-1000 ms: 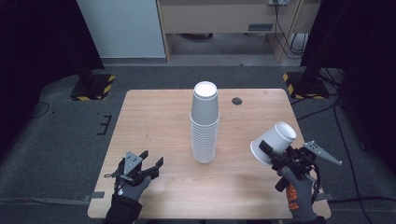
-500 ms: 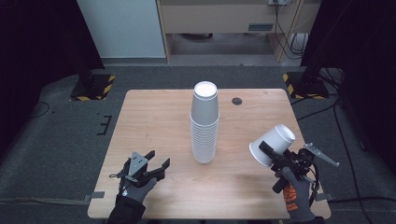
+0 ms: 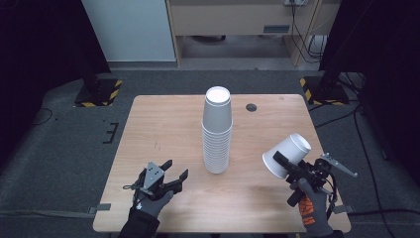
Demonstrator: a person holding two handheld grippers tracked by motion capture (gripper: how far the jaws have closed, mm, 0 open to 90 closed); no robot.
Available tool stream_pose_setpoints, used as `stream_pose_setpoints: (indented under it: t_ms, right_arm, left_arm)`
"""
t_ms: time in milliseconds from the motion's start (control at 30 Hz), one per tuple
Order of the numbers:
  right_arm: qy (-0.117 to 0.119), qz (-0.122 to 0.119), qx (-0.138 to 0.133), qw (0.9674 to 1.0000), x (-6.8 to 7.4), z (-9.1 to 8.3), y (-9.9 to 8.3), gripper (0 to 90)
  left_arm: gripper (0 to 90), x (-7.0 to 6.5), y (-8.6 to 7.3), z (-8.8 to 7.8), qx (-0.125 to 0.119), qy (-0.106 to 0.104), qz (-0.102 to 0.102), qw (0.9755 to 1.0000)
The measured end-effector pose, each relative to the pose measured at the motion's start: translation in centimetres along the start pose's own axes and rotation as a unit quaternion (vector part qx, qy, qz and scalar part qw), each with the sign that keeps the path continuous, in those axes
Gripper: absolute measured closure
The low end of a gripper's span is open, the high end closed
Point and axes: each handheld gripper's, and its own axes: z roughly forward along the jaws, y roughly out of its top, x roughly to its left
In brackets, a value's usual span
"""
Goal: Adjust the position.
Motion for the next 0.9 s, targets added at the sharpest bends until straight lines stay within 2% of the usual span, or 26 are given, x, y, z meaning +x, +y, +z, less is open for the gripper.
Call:
stream_pose_setpoints:
  t_ms: [167,333,700,900]
  right_arm:
    - [-0.002,0.001,-0.002,1.0000,-0.2,0.0,0.0,15.2]
    - [0.002,0.016,-0.004,0.9999,-0.4,0.0,0.0,15.2]
    - [0.011,0.027,-0.006,0.9995,-0.2,0.3,-0.1,15.2]
    - [0.013,0.036,-0.006,0.9993,-0.4,0.3,-0.2,15.2]
  left_arm:
    - [29.8,-0.5,0.2,-0.1,-0.006,-0.007,0.004,1.0000]
    - [30.8,-1.0,0.5,0.1,-0.008,-0.016,0.011,0.9998]
    - [32.9,-2.4,1.1,0.4,-0.017,-0.039,0.022,0.9989]
    - [35.5,-3.1,1.5,0.8,-0.023,-0.052,0.035,0.9978]
